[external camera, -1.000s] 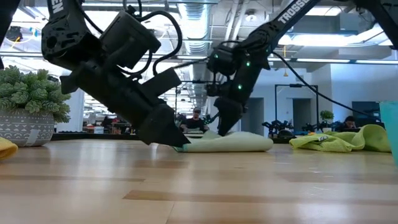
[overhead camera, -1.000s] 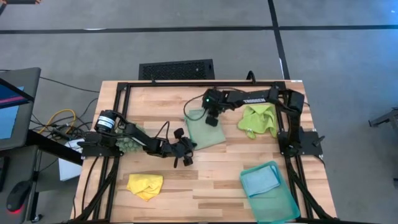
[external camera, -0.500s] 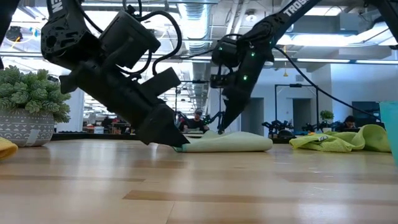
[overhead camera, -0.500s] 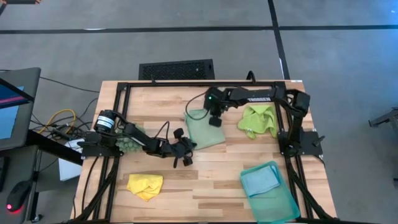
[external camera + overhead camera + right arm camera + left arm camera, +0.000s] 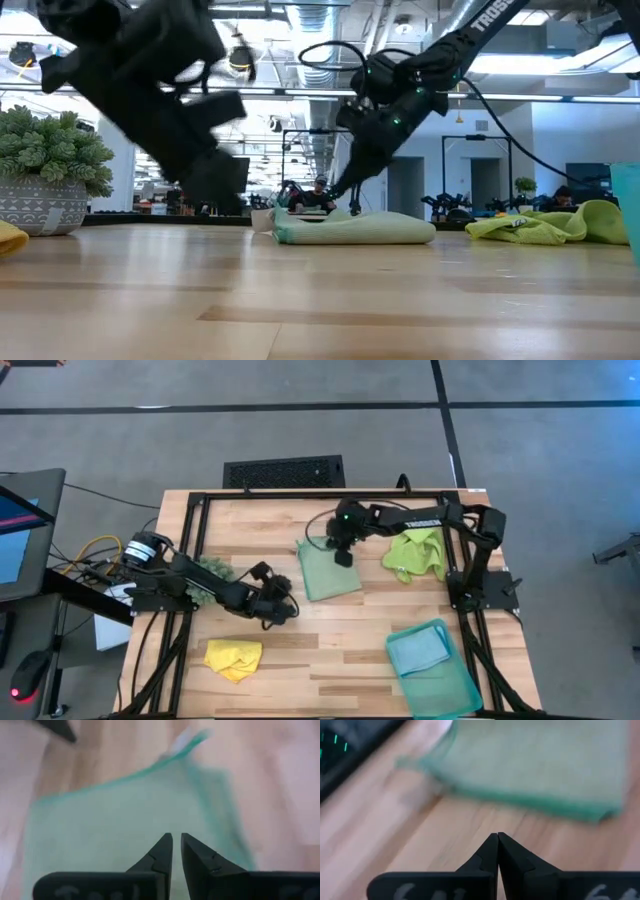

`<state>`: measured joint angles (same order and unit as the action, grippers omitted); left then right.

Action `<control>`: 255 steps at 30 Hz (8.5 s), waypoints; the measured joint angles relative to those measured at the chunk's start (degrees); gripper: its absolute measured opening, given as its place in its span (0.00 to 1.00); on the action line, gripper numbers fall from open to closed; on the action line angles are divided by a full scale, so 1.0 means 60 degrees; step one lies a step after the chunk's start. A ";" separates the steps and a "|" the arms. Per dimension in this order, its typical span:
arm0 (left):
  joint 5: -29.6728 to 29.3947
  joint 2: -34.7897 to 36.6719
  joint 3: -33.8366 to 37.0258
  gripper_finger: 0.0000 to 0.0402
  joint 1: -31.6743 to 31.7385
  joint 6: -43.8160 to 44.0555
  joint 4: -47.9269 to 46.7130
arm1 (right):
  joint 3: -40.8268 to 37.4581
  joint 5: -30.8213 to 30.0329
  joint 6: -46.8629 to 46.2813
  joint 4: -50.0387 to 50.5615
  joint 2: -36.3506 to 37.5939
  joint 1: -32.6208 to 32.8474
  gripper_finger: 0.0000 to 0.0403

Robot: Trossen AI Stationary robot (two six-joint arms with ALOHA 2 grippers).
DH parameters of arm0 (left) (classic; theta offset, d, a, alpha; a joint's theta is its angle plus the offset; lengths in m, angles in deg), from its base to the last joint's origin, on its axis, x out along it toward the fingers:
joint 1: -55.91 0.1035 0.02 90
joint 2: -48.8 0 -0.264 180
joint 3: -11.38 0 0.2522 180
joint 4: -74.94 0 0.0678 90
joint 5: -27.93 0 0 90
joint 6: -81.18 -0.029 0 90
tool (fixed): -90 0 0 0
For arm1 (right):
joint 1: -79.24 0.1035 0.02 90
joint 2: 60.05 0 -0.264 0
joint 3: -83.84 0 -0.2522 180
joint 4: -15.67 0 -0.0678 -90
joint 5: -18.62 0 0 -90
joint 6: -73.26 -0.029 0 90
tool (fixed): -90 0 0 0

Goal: Fold microfiber towels
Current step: Fold the green microfiber cloth

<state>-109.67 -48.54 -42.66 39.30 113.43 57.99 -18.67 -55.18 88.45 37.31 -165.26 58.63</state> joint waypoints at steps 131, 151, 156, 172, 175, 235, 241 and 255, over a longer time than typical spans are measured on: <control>0.1383 -0.0505 -0.1867 0.00 0.1947 -0.2439 -0.1081 | -0.2076 -0.6494 -0.0862 -0.1924 -0.0320 0.6535 0.29; 0.1398 -0.0505 -0.1867 0.00 0.1947 -0.2257 -0.1139 | -0.2076 -0.7721 -0.0442 -0.1052 -0.0234 0.6869 0.02; 0.1398 -0.0505 -0.1863 0.00 0.1947 -0.2229 -0.1280 | -0.1769 -0.7677 -0.0488 0.0193 -0.0142 0.7103 0.05; 0.1400 -0.0505 -0.1863 0.00 0.1991 -0.2010 -0.1317 | -0.1408 -0.7667 -0.1533 0.0161 -0.0149 0.7113 0.33; 0.1398 -0.0505 -0.1863 0.00 0.2005 -0.2010 -0.1317 | -0.1410 -0.7676 -0.1483 0.0065 -0.0156 0.7029 0.43; 0.1190 -0.0505 -0.1928 0.00 0.2001 -0.1492 -0.2254 | -0.1428 -1.1566 -0.5439 0.4066 0.1949 0.7498 0.01; 0.1041 -0.0505 -0.2071 0.00 0.1998 -0.1479 -0.2367 | -0.1985 -1.2162 -0.7876 0.5133 0.2592 0.7492 0.02; 0.2449 -0.0505 -0.1266 0.00 0.2881 -0.1887 0.1474 | -0.2437 -1.1457 -0.9754 0.7336 0.3363 0.7030 0.02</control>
<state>-94.98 -51.57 -50.26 56.59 102.11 66.83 -33.30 -123.92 29.93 81.33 -145.08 100.81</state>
